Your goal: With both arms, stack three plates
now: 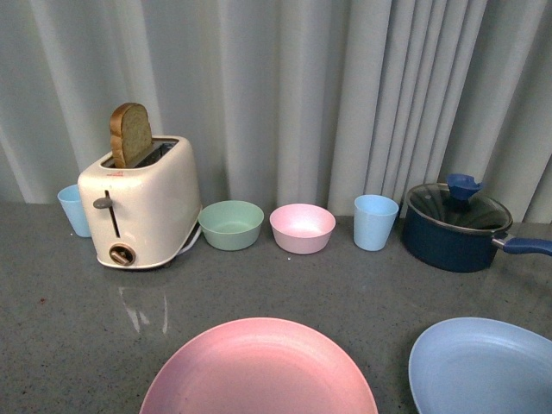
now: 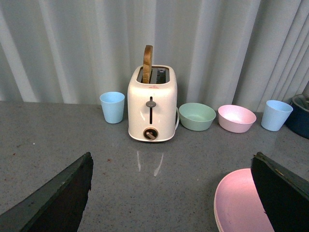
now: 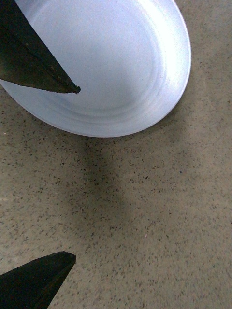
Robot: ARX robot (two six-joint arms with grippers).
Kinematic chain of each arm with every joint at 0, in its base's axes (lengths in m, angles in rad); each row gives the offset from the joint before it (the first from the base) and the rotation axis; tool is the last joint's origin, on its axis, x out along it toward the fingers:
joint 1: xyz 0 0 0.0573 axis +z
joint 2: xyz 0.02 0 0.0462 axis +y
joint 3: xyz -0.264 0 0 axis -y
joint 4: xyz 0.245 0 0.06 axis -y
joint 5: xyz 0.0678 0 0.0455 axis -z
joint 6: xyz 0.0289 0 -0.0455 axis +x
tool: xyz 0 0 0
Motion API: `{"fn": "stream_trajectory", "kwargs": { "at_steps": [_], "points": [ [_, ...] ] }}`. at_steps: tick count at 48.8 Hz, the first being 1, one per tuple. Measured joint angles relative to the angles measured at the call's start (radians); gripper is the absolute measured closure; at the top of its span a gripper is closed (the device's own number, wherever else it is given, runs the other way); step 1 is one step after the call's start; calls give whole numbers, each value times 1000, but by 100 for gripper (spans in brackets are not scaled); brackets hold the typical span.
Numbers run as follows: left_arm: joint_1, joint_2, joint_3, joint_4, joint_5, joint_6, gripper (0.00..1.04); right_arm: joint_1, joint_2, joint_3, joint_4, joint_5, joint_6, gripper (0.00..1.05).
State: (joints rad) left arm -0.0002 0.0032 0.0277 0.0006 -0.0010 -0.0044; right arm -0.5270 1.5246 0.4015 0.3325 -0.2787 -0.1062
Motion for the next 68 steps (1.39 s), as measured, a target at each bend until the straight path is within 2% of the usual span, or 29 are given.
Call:
{"fn": "stream_trajectory", "kwargs": {
  "at_steps": [6, 16, 42, 61, 63, 68],
  "points": [
    [0, 0, 0, 0, 1, 0, 7, 56, 182, 58, 81, 42, -6, 7],
    [0, 0, 0, 0, 1, 0, 7, 119, 304, 126, 93, 60, 25, 7],
    [0, 0, 0, 0, 0, 0, 7, 198, 438, 227, 97, 77, 61, 7],
    [0, 0, 0, 0, 1, 0, 7, 223, 512, 282, 94, 87, 69, 7],
    [0, 0, 0, 0, 0, 0, 7, 225, 520, 288, 93, 88, 71, 12],
    [0, 0, 0, 0, 1, 0, 7, 226, 533, 292, 100, 79, 77, 31]
  ]
}}
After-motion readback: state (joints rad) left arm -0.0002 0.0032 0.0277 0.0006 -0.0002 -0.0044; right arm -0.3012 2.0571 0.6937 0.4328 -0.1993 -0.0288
